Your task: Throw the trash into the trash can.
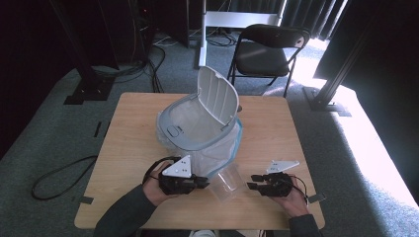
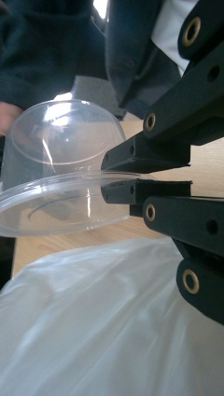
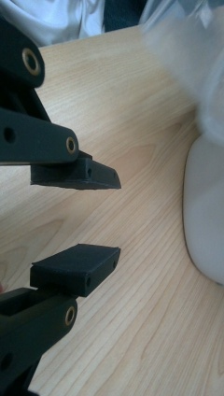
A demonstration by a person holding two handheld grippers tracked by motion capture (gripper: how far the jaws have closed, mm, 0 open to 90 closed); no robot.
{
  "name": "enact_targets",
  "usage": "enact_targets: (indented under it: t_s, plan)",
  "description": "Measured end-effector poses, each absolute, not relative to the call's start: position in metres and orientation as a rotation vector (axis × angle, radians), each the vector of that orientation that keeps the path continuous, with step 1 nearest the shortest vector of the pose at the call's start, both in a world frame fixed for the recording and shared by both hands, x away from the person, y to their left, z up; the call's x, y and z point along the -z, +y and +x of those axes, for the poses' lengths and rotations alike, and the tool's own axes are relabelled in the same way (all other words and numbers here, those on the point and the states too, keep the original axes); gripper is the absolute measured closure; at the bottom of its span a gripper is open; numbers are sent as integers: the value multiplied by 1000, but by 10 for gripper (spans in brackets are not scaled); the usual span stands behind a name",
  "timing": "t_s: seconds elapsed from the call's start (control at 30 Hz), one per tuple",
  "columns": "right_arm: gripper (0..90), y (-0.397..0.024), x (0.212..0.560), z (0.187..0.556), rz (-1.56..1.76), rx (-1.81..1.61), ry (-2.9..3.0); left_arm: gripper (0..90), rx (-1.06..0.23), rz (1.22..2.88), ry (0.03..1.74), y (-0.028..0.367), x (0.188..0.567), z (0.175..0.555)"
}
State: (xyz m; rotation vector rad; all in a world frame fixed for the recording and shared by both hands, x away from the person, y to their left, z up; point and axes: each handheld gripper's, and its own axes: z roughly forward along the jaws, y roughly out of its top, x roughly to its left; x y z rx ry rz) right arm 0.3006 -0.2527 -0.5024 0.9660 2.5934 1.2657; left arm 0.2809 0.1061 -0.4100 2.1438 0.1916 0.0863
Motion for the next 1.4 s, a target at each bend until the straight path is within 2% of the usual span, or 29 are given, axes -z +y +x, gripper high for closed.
enact_targets:
  t_s: [0.63, 1.4]
  plan:
    - [583, -260, 509, 307, 1079, -1197, 2525, 839, -80, 2018, 191, 120, 363, 292]
    - [543, -262, 514, 309, 1142, -1139, 2455, 839, -171, 1885, 227, 150, 307, 306]
